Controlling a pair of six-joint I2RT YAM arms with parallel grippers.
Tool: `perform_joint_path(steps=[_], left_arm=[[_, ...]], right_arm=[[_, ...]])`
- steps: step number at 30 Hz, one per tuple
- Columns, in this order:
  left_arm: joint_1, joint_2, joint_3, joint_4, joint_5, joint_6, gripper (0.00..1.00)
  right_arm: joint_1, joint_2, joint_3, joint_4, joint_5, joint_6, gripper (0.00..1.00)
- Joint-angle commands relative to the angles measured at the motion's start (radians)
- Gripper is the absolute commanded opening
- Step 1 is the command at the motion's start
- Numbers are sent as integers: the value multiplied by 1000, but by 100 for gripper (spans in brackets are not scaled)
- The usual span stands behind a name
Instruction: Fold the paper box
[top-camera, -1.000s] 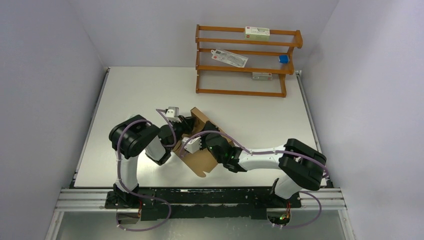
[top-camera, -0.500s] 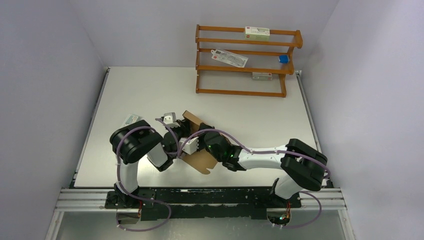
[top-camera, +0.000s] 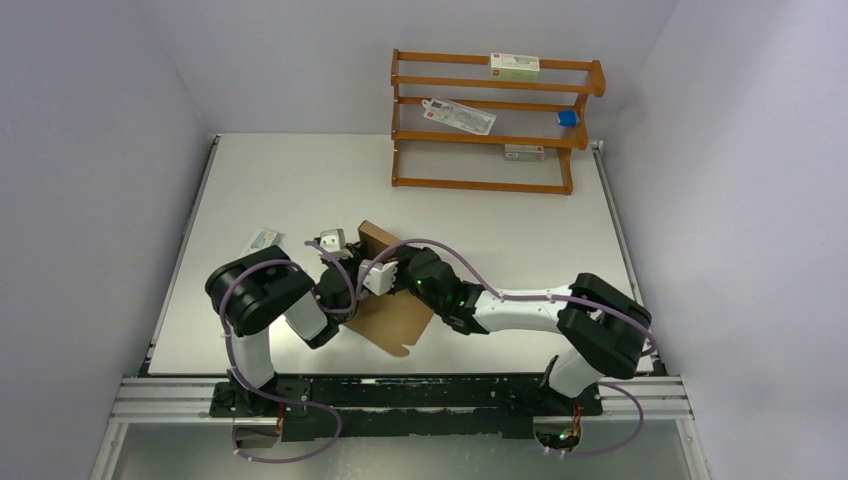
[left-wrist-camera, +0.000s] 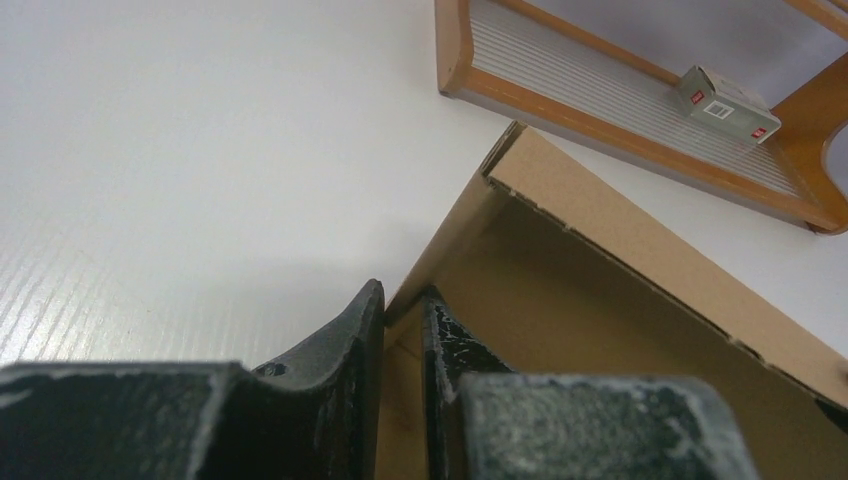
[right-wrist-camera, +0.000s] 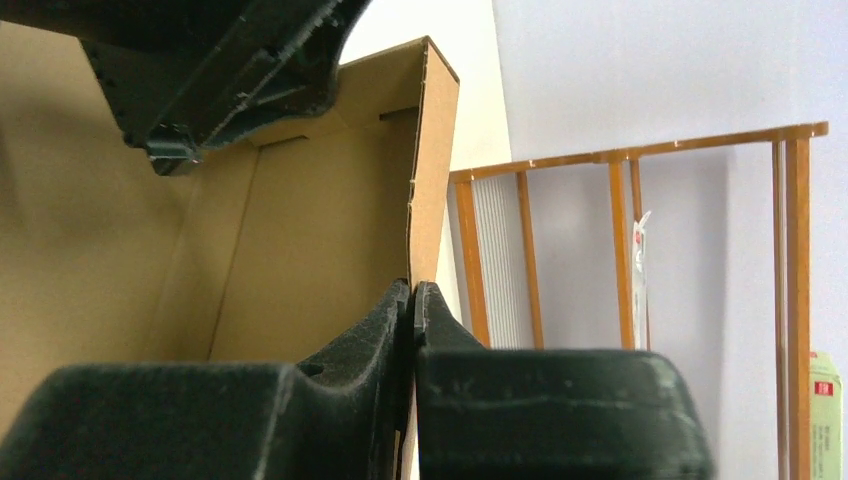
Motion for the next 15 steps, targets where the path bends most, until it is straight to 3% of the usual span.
perform_joint_path(steps=[1, 15], left_arm=[[-4, -17, -19, 181, 99, 19, 5], [4, -44, -46, 138, 273, 180, 5]], right_arm=[[-10, 65, -20, -24, -18, 72, 9], [-45, 35, 74, -86, -74, 242, 49]])
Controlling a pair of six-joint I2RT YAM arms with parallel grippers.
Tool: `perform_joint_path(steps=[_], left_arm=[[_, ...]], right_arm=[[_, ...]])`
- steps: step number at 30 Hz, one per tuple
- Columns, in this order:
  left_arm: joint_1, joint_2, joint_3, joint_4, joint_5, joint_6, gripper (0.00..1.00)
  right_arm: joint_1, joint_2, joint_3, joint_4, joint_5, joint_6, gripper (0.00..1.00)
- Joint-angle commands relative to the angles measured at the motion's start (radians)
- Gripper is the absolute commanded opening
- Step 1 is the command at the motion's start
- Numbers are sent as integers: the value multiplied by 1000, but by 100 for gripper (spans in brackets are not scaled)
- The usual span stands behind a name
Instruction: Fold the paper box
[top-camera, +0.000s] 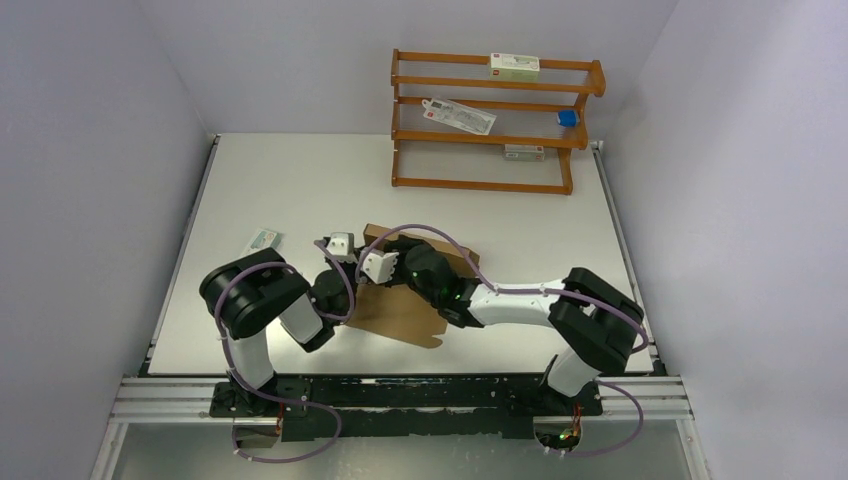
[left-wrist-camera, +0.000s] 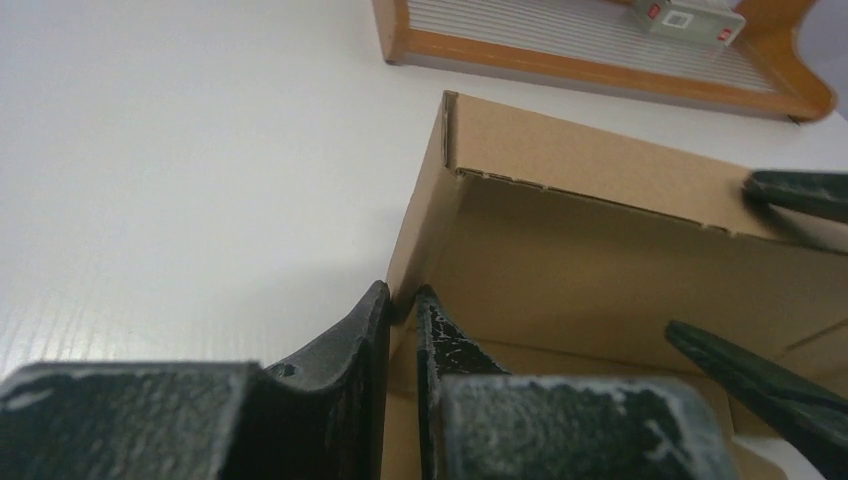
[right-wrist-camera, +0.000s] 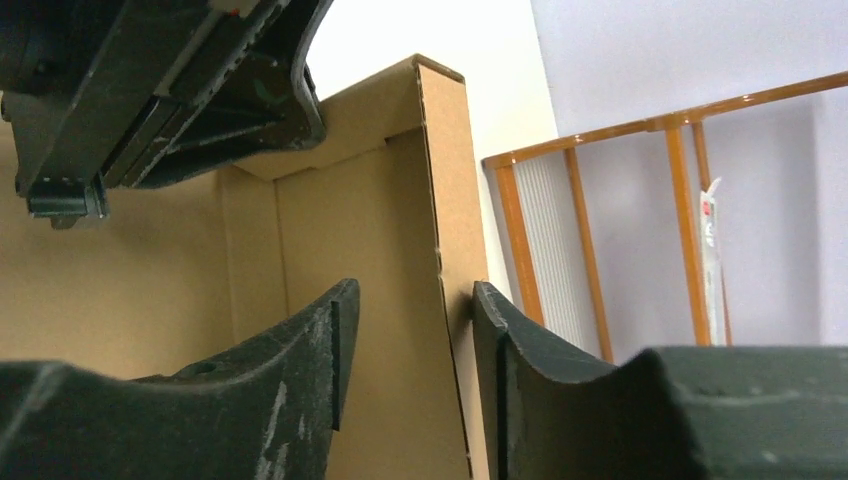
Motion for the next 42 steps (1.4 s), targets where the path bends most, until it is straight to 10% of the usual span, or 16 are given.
perform_joint_path(steps=[1, 16, 30, 42], left_arm=[[-6, -11, 2, 114, 122, 32, 5], [3, -20, 14, 63, 124, 79, 5], [3, -40, 22, 29, 161, 130, 5], [6, -24, 41, 17, 146, 144, 5]], right_arm=[[-15, -28, 45, -104, -90, 114, 51], [-192, -216, 206, -336, -358, 480, 63], [-353, 80, 519, -598, -633, 918, 66], [-413, 217, 471, -545, -880, 1139, 62]])
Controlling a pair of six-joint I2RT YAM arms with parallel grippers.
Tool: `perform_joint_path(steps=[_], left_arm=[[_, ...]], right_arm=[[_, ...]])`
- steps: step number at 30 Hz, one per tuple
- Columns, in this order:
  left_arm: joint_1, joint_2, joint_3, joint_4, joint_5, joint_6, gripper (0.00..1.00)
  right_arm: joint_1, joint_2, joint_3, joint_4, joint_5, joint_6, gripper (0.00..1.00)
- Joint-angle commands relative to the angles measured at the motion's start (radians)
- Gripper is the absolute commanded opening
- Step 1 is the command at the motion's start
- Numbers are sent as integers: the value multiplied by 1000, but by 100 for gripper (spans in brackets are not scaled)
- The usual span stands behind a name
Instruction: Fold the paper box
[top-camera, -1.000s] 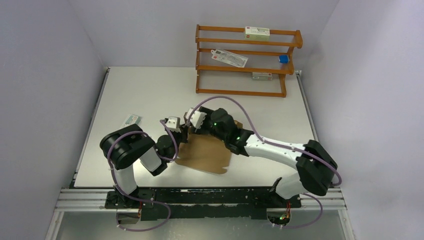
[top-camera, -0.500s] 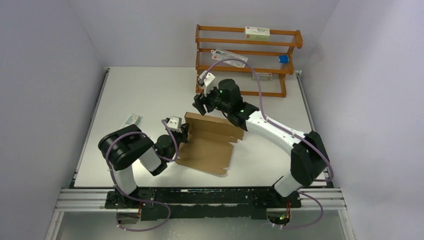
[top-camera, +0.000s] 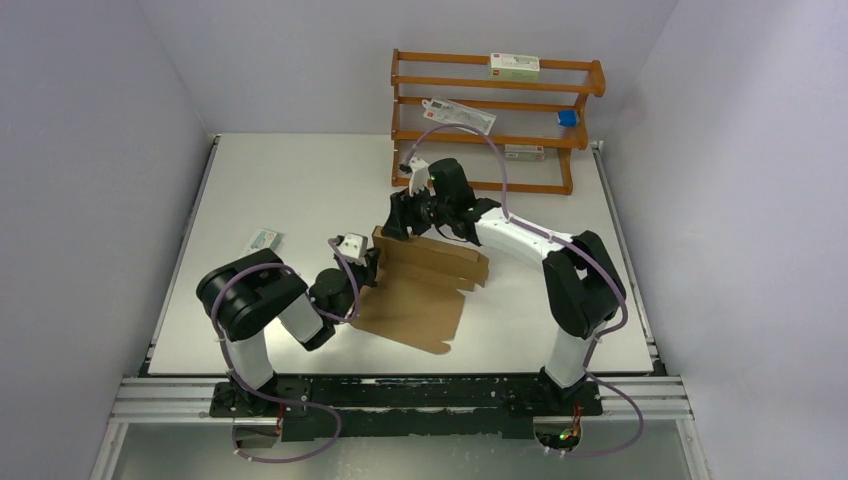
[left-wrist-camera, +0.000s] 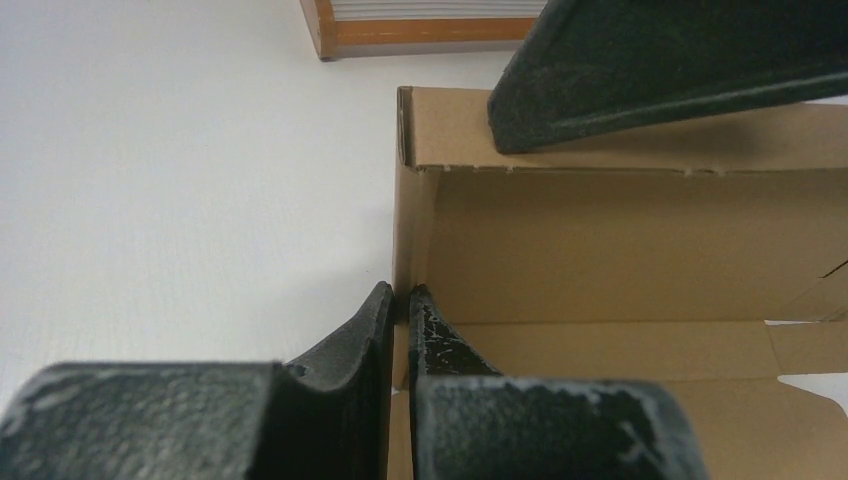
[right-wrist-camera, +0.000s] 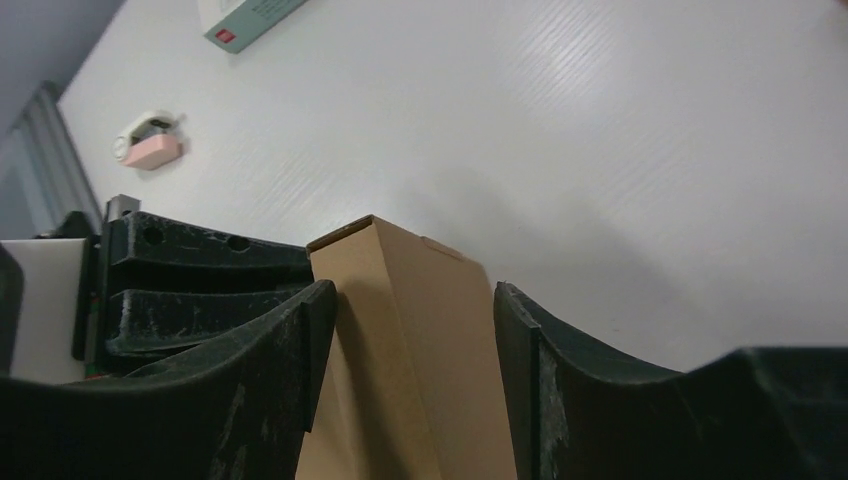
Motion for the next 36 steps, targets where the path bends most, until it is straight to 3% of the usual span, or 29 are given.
perform_joint_path(steps=[1, 7, 10, 20, 28, 34, 36], left_arm=[[5, -3, 36, 36, -13, 2, 5], [5, 42, 59, 72, -36, -25, 5], [4, 73, 74, 109, -44, -37, 12], [3, 135, 144, 140, -24, -49, 20], [4, 147, 141, 178, 41, -47, 35], [3, 137, 137, 153, 13, -49, 10], [4, 132, 134, 143, -22, -64, 5]], right_arm=[[-13, 38, -36, 30, -149, 129, 62], [-32, 56, -62, 90, -248, 206, 59], [-38, 61, -68, 100, -261, 219, 58], [-56, 85, -85, 136, -338, 265, 53], [-64, 86, -102, 165, -389, 276, 50], [-66, 83, -103, 164, -398, 273, 49], [-66, 82, -103, 162, -403, 273, 49]])
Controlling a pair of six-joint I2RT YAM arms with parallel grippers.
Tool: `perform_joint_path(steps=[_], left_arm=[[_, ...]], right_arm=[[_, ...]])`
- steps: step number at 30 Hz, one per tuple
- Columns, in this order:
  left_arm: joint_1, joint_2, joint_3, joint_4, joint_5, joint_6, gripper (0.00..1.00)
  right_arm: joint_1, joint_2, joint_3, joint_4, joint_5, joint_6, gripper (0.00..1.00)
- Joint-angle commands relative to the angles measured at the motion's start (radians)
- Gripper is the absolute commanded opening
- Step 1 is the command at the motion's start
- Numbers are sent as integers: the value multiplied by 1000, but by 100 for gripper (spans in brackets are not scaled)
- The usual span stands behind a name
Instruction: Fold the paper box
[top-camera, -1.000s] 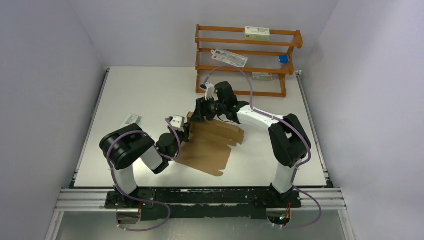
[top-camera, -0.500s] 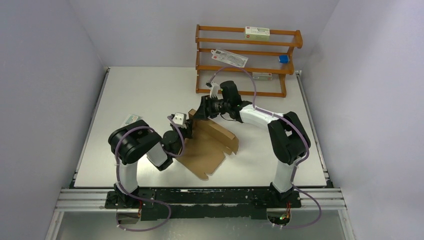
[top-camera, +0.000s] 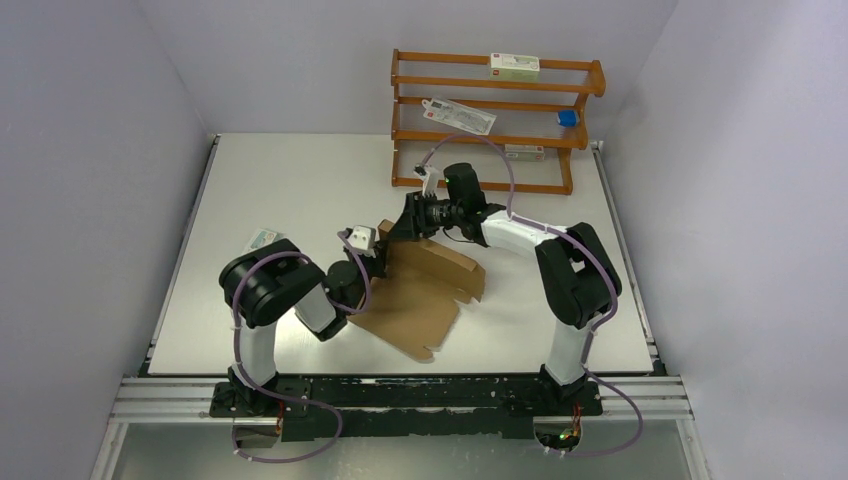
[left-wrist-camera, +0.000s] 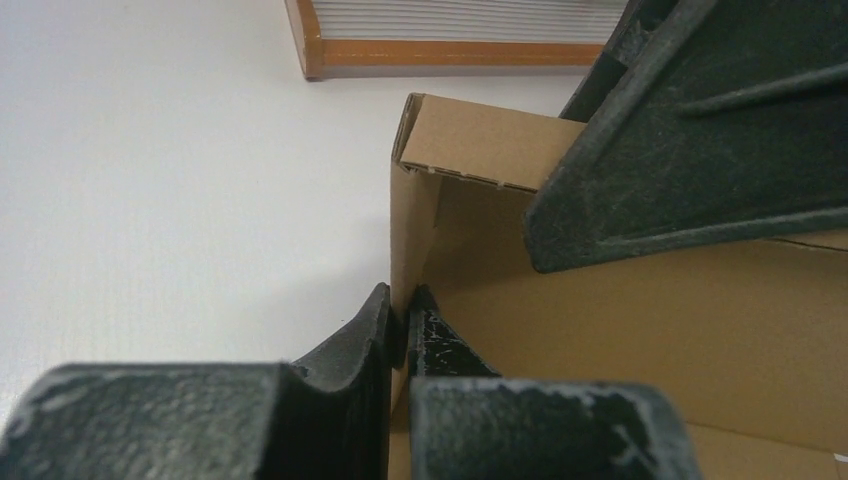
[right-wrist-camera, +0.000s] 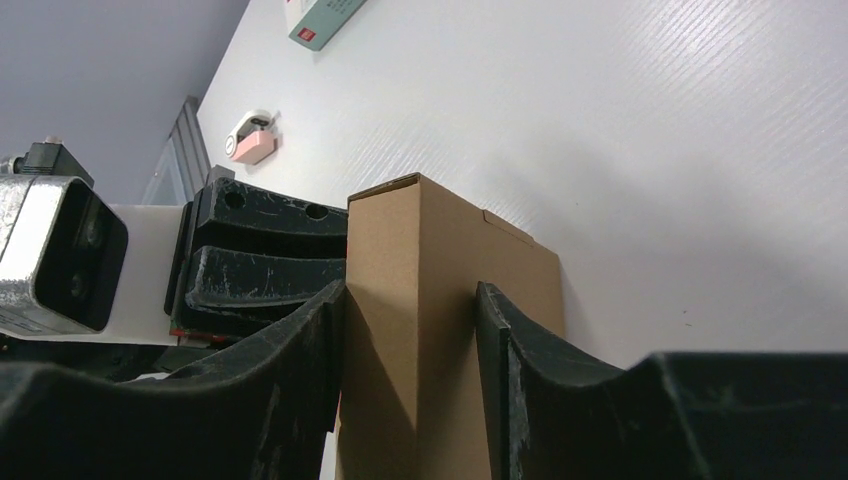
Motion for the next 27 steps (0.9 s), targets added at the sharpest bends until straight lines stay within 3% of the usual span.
perform_joint_path(steps=[1, 7, 21, 25, 27], left_arm=[[-3, -1, 10, 110, -29, -50, 5], [-35, -14, 14, 69, -224, -102, 5], [-156, -64, 66, -114, -627, 18, 5], [-172, -80, 66, -188, -653, 36, 10], [-177, -100, 81, -306, -677, 2, 12]], right_arm=[[27, 12, -17, -24, -115, 46, 49], [28, -5, -58, -10, -117, 72, 49], [27, -30, -82, -7, -124, 86, 49], [26, -34, -72, -6, -127, 89, 49], [26, -33, -68, -9, -126, 88, 49]])
